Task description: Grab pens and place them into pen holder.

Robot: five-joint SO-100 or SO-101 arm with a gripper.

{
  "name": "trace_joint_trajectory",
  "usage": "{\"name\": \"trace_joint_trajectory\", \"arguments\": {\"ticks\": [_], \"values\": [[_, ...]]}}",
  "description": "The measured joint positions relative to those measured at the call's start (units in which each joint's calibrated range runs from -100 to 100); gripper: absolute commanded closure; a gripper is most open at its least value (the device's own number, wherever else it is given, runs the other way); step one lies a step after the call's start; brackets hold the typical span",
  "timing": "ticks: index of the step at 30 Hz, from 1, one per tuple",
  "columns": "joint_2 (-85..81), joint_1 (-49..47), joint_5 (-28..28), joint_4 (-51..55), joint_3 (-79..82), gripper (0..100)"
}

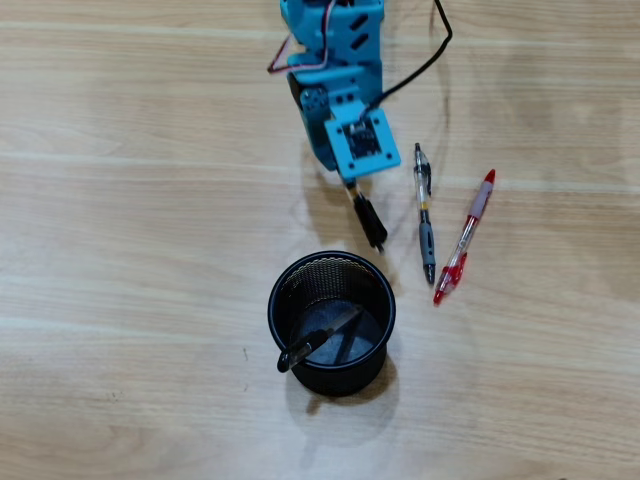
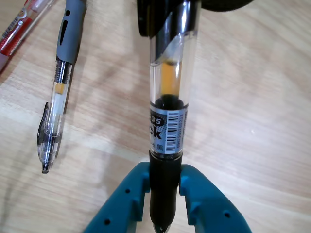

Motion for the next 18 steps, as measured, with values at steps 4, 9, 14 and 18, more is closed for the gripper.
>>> {"name": "trace_joint_trajectory", "arguments": {"ticks": [4, 9, 14, 18], "values": [[-6.37, 1.43, 0.05, 3.54, -1.51, 98], [-7.56, 1.52, 0.05, 2.33, -6.39, 98], [-5.01, 0.86, 0.05, -9.75, -12.60, 98], [1.53, 0.19, -1.72, -25.46, -14.82, 98]]}}
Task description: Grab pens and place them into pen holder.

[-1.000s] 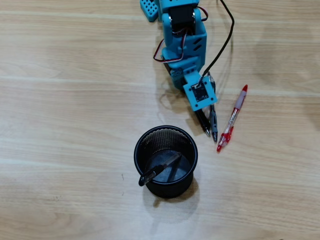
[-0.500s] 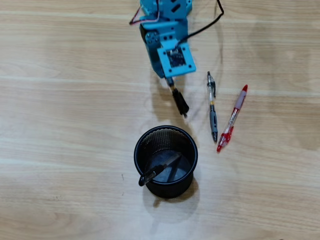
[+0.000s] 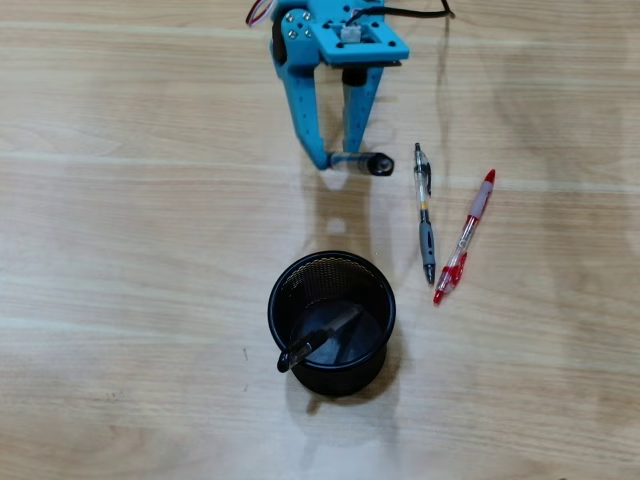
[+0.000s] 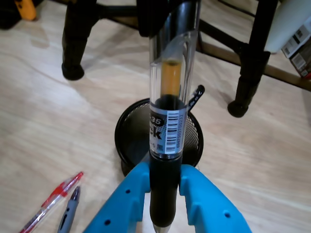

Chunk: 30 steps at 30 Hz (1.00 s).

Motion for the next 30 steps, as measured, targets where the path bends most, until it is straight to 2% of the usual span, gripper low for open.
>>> {"name": "trace_joint_trajectory", "arguments": {"ticks": [2, 10, 15, 21, 27, 30], "values": [[2.04, 0.10, -1.35, -4.06, 0.00, 98], [16.91, 0.38, -6.24, -32.63, -0.27, 98], [25.15, 1.24, -8.11, -44.71, -0.27, 98], [30.59, 2.10, -8.43, -49.81, -0.27, 97], [31.01, 1.91, -8.43, -50.06, -0.27, 87], [31.01, 1.91, -8.43, -50.06, -0.27, 87]]}}
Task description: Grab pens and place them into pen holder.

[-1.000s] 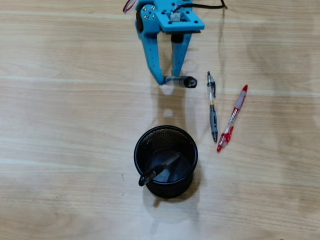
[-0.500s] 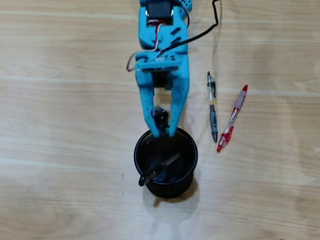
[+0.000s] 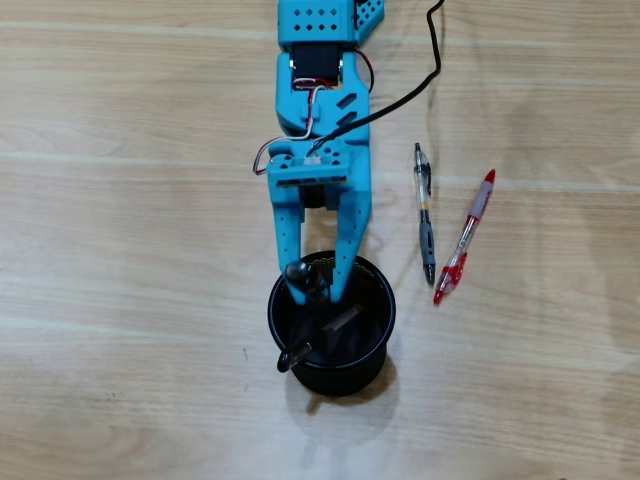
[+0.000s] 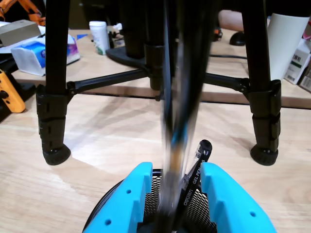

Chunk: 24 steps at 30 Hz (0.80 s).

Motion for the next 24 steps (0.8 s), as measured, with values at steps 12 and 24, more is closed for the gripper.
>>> {"name": "trace_joint_trajectory", "arguments": {"ticks": [12, 24], "values": [[-3.65, -0.10, 2.65, 4.06, 0.00, 89], [-29.40, -8.00, 6.87, 54.90, -0.09, 98]]}}
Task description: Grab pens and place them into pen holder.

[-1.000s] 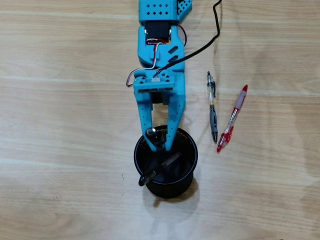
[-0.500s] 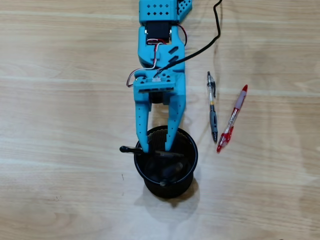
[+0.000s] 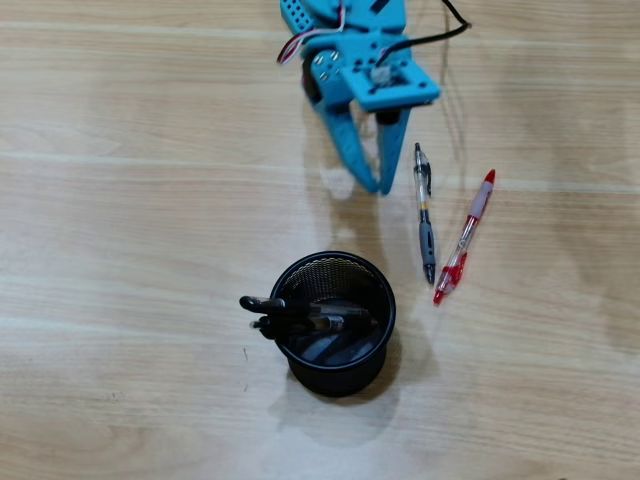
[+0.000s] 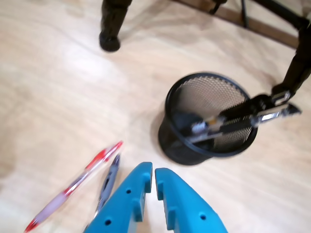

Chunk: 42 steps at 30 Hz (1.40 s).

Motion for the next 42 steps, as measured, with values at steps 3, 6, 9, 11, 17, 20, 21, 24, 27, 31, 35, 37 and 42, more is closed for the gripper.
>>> {"name": "trace_joint_trajectory", "arguments": {"ticks": [3, 6, 9, 11, 17, 20, 21, 24, 27, 31, 35, 37, 42], "values": [[-4.59, -2.19, -1.20, 8.20, 0.00, 98], [-6.20, -5.62, -4.47, 14.50, 0.00, 98], [-6.20, -8.86, -6.87, 16.83, 0.00, 98], [-5.18, -11.15, -8.63, 17.35, -0.09, 98], [4.76, -17.06, -11.86, 18.99, -5.86, 98], [9.60, -18.77, -13.47, 25.29, -11.71, 98], [11.05, -19.06, -13.94, 28.23, -13.93, 98], [15.12, -18.58, -14.51, 38.24, -21.47, 98], [16.31, -18.68, -14.62, 40.22, -23.60, 98], [17.67, -18.10, -14.62, 40.66, -23.78, 83], [20.82, -18.10, -14.72, 40.66, -23.87, 79], [23.28, -18.10, -14.72, 40.22, -23.78, 79], [29.40, -18.10, -14.72, 33.41, -23.78, 79]]}}
